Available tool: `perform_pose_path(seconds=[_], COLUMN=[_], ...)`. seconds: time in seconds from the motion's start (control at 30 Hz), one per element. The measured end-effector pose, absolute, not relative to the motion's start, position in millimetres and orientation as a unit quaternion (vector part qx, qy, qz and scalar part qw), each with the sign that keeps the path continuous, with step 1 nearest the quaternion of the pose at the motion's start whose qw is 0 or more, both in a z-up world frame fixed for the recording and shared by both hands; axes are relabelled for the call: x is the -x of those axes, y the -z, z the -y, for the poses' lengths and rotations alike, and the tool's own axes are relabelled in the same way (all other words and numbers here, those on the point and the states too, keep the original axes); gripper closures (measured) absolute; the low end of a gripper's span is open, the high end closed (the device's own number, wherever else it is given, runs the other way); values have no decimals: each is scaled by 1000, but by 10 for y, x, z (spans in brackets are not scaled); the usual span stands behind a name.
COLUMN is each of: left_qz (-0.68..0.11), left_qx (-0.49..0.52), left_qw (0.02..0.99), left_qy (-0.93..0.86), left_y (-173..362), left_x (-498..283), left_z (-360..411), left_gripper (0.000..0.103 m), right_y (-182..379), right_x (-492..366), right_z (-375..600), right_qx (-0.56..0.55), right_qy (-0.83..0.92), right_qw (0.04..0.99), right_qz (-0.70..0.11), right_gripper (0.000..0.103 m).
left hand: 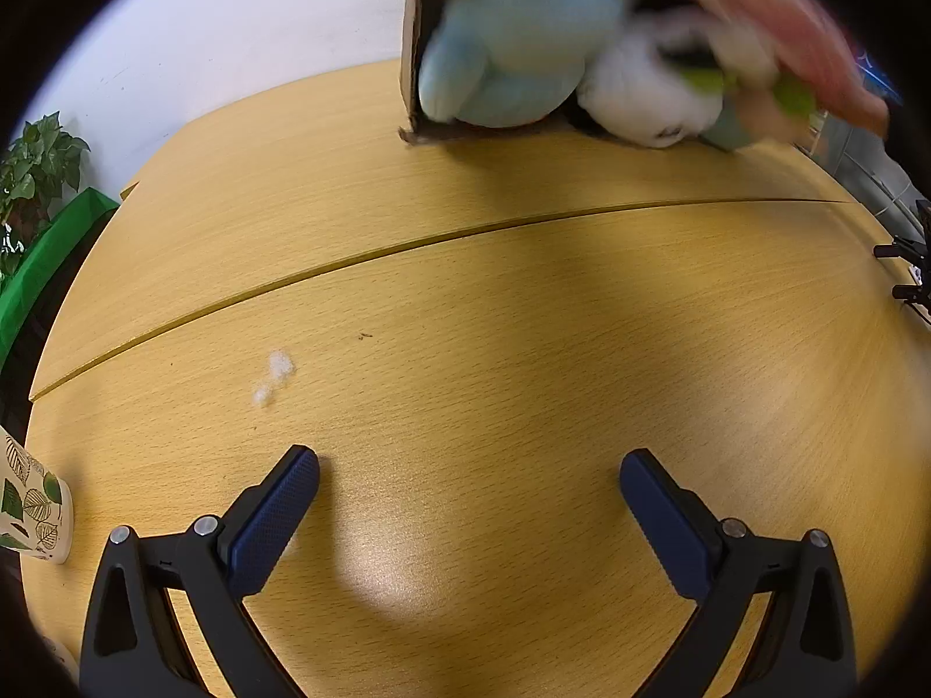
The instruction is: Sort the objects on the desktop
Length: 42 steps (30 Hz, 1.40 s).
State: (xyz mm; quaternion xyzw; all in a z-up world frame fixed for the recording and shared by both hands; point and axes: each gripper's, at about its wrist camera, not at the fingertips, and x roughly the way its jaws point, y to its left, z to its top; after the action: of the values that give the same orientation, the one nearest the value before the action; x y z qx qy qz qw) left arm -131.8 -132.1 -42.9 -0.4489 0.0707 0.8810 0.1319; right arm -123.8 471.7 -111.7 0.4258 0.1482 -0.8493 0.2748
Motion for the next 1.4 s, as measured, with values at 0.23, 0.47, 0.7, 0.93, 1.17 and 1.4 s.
perform_pose_path(seconds=[0.23, 0.47, 0.7, 0.93, 1.17, 1.4], left_qz=[-71, -71, -71, -71, -71, -71], left_qx=[449, 449, 449, 449, 449, 449], left_qw=[132, 132, 132, 132, 132, 132], left_qy=[-881, -881, -881, -881, -881, -881], left_y=[252, 200, 135, 70, 3, -70], left_x=[1545, 1577, 1606, 1636, 1665, 1688], left_z=[1325, 1295, 1255, 1222, 1186, 1139], left_gripper=[0, 0, 0, 0, 0, 0], right_y=[1115, 1113, 1111, 1114, 1119, 1119], right_x=[1240, 1239, 1245, 1248, 1255, 1271], right_z=[-4713, -4715, -4714, -4718, -4729, -4738], right_qx=[-425, -425, -425, -425, -425, -425], right_qy=[849, 849, 849, 849, 849, 849], right_qw=[275, 275, 275, 275, 275, 275], right_qz=[-148, -148, -148, -148, -148, -149], right_gripper=[0, 0, 0, 0, 0, 0])
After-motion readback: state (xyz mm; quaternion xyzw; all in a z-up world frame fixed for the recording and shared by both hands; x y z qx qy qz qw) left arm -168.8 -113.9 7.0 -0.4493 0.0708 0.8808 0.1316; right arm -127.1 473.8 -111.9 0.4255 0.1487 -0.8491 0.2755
